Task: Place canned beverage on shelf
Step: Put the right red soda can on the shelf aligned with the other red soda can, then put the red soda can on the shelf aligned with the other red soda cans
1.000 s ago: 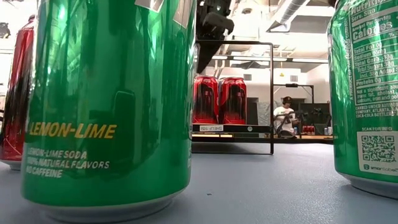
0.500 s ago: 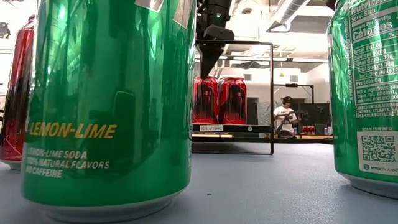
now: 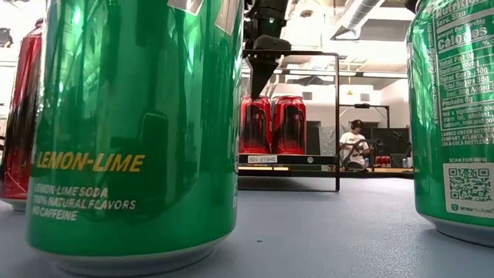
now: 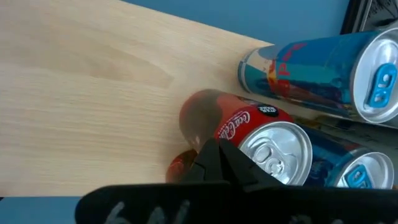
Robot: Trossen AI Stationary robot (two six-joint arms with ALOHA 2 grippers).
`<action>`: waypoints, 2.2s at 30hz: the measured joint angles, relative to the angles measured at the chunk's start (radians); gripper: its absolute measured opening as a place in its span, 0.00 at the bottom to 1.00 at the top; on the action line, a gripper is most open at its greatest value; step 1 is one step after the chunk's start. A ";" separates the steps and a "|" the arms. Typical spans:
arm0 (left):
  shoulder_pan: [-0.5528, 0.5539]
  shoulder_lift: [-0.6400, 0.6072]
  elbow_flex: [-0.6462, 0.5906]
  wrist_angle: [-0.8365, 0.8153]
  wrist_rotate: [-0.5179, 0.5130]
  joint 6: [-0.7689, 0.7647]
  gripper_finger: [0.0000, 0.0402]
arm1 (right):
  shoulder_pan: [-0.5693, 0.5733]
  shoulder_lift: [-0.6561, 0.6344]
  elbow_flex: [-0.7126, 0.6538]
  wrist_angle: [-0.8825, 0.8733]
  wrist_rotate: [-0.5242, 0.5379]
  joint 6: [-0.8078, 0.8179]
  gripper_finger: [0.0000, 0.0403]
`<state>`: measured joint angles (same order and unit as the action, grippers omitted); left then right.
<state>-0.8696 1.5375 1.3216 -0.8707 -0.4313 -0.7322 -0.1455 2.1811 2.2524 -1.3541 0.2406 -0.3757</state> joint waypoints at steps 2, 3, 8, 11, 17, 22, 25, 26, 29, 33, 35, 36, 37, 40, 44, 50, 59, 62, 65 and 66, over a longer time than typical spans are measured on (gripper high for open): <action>-0.001 0.000 0.000 0.000 0.000 -0.006 0.82 | 0.008 0.000 0.000 0.000 -0.002 0.009 0.00; -0.003 0.000 0.000 0.000 0.000 -0.008 0.82 | 0.013 0.000 0.002 -0.001 -0.002 0.010 0.00; -0.006 0.000 0.000 0.000 0.000 -0.023 0.82 | 0.070 -0.005 0.084 -0.019 -0.006 0.010 0.00; -0.006 0.000 0.000 0.000 0.001 -0.033 0.82 | 0.122 -0.054 0.086 0.038 -0.006 0.012 0.00; -0.006 0.000 0.000 0.010 0.002 -0.060 0.82 | 0.233 -0.143 0.104 0.077 -0.131 0.041 0.04; -0.006 0.000 0.000 0.008 0.000 -0.153 0.82 | 0.320 -0.165 0.100 0.150 -0.170 0.086 0.24; -0.011 0.000 0.000 -0.005 0.005 -0.226 0.82 | 0.366 -0.159 0.099 0.186 -0.170 0.083 0.42; -0.016 0.000 0.000 -0.009 0.004 -0.252 0.82 | 0.379 -0.145 0.100 0.218 -0.170 0.083 0.48; -0.038 0.000 0.000 -0.034 0.031 -0.317 0.82 | 0.409 -0.116 0.096 0.275 -0.170 0.105 0.65; -0.088 0.000 0.000 -0.097 0.074 -0.430 0.82 | 0.437 -0.050 0.098 0.402 -0.162 0.109 0.77; -0.121 0.000 0.000 -0.099 0.072 -0.477 0.82 | 0.447 -0.013 0.100 0.471 -0.163 0.109 0.80; -0.137 0.001 0.000 -0.105 0.062 -0.502 0.82 | 0.455 0.003 0.100 0.482 -0.163 0.109 0.81; -0.149 0.001 0.000 -0.110 0.054 -0.525 0.82 | 0.462 0.021 0.100 0.480 -0.166 0.111 0.81; -0.189 0.001 0.000 -0.112 0.027 -0.585 0.82 | 0.469 0.069 0.098 0.512 -0.173 0.122 0.82; -0.224 0.000 0.000 -0.122 -0.004 -0.629 0.82 | 0.473 0.116 0.099 0.567 -0.202 0.150 0.82; -0.240 0.000 0.000 -0.140 -0.033 -0.643 0.82 | 0.466 0.193 0.099 0.669 -0.274 0.226 0.82; -0.239 0.000 0.000 -0.166 -0.053 -0.627 0.82 | 0.448 0.249 0.101 0.647 -0.274 0.248 0.82; -0.239 0.000 0.000 -0.176 -0.063 -0.623 0.82 | 0.443 0.257 0.099 0.599 -0.275 0.253 0.82; -0.239 0.000 0.000 -0.196 -0.073 -0.623 0.82 | 0.443 0.275 0.100 0.598 -0.277 0.255 0.82; -0.239 0.000 0.000 -0.198 -0.073 -0.623 0.82 | 0.443 0.278 0.100 0.589 -0.276 0.252 0.82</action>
<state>-1.1084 1.5379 1.3220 -1.0687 -0.5047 -1.3552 0.2977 2.4587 2.3524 -0.7654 -0.0351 -0.1239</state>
